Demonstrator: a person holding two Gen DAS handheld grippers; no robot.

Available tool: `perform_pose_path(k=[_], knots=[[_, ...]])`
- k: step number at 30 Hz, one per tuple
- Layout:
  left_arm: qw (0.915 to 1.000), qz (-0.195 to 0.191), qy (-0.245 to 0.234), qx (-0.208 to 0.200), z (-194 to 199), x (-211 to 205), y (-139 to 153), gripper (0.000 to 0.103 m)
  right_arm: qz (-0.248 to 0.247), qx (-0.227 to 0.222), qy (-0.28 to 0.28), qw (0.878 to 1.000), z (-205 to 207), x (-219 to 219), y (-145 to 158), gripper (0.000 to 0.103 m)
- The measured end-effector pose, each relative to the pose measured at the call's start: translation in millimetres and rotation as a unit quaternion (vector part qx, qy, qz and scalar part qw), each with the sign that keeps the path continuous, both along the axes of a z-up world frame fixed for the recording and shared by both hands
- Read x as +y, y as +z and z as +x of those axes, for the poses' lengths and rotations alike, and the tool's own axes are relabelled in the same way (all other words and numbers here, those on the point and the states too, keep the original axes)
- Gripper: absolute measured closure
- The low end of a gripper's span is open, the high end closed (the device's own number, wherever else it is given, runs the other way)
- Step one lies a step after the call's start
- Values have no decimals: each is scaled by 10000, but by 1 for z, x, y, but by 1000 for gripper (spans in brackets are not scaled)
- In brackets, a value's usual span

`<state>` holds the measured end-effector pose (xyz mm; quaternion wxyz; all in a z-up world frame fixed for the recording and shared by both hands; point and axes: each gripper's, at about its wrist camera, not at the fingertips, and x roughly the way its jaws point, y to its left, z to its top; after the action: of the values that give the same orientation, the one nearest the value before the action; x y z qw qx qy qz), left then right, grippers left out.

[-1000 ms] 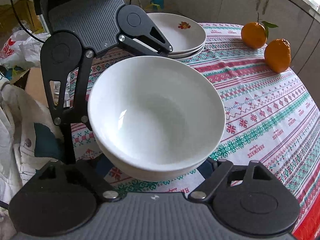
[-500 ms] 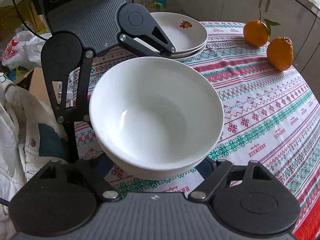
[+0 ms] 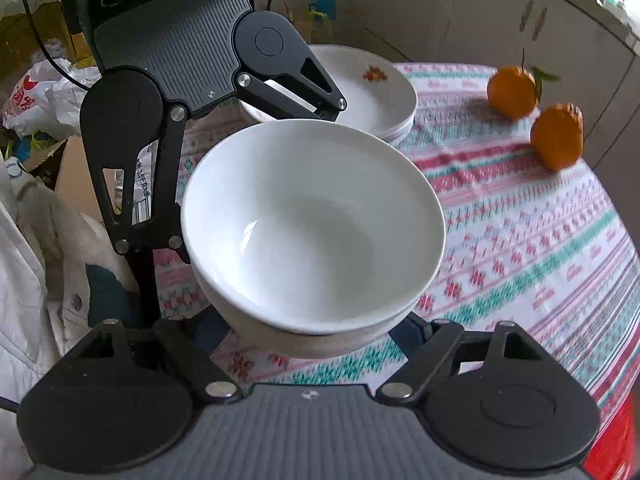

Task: Organize plates and bowls
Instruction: 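Carry the bowl stack with both grippers over the flower-print plate stack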

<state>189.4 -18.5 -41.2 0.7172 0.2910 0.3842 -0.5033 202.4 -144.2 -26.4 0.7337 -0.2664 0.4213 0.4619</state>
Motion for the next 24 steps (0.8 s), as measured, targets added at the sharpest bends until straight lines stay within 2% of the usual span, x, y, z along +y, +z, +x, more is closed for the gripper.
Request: perform_pose_path(k=[6, 11, 18, 24], knots=[[9992, -33, 281, -296, 6, 29, 22, 23, 62, -264, 284, 9992, 14, 25, 21, 16], [9965, -27, 664, -501, 17, 62, 29, 23, 25, -542, 583, 9968, 34, 58, 29, 16], [9922, 36, 1078, -620, 34, 101, 31, 23, 39, -648, 985, 9930, 61, 101, 29, 16], [9895, 60, 1320, -579, 50, 126, 24, 23, 59, -595, 1110, 9920, 80, 127, 20, 16]])
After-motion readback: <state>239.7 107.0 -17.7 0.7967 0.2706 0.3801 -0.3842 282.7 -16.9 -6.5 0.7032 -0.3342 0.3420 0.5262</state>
